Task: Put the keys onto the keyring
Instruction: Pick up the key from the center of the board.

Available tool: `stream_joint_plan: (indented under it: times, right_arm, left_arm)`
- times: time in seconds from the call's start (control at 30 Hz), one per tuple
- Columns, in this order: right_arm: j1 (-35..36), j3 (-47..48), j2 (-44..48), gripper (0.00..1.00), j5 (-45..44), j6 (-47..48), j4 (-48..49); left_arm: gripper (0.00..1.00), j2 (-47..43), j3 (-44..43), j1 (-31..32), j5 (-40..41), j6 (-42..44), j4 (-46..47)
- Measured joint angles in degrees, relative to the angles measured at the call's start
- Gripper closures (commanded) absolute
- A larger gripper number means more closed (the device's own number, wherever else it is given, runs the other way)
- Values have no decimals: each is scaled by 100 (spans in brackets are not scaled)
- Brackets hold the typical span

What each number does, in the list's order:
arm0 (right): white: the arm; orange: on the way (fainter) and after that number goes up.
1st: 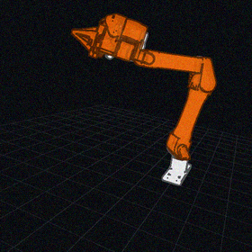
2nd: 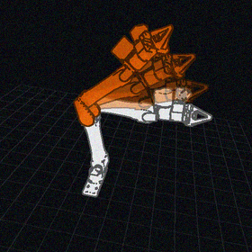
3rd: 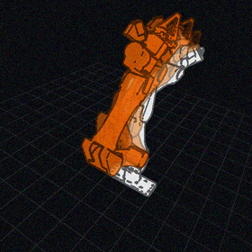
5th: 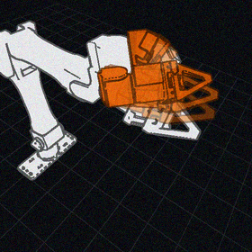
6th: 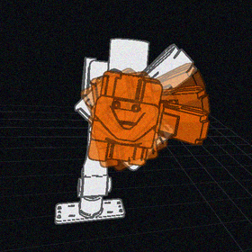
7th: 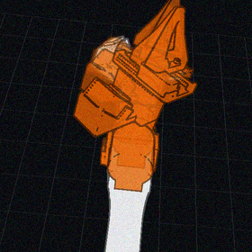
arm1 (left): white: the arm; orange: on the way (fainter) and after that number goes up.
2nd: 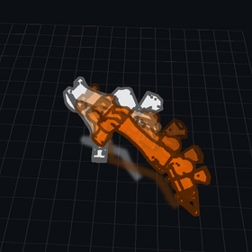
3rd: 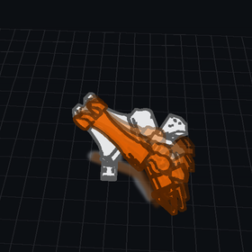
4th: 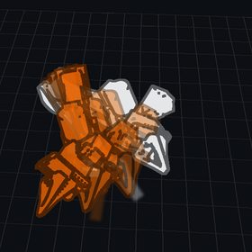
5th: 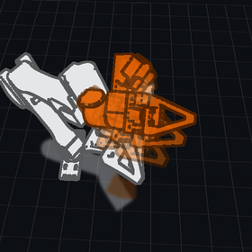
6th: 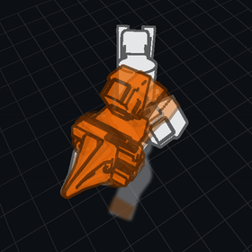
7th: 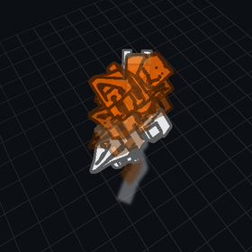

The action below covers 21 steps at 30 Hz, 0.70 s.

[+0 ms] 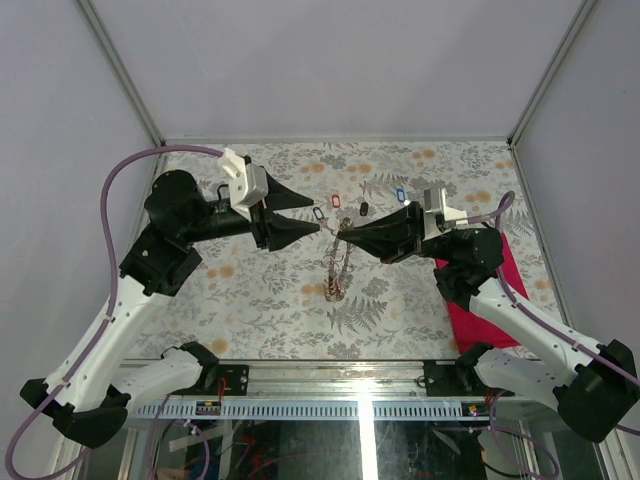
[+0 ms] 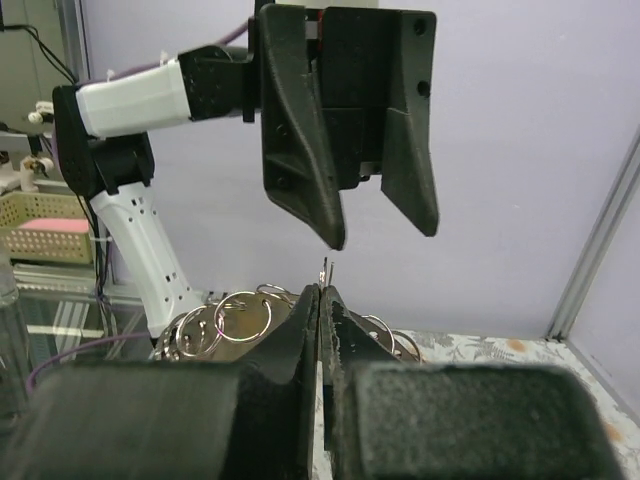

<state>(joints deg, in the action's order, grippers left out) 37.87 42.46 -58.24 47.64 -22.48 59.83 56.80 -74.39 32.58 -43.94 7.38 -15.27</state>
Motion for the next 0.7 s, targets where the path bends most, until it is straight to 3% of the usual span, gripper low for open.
stream_joint_plan:
  times: [0.2,0.37,0.5,0.7]
  right_arm:
    - [-68,0,-111,100,26,-323,514]
    - [-72,2,-46,100,140,52,286]
    - [-76,13,219,100,144,966,-546]
    - [-76,249,944,100,-431,2846,-2920]
  left_arm:
    - [59,-28,127,-81,-846,-420,739]
    - [57,-94,168,-81,-1327,-557,1110]
    - [55,-94,221,-81,-1283,-562,1161]
    - [50,24,275,-81,-723,-612,1150]
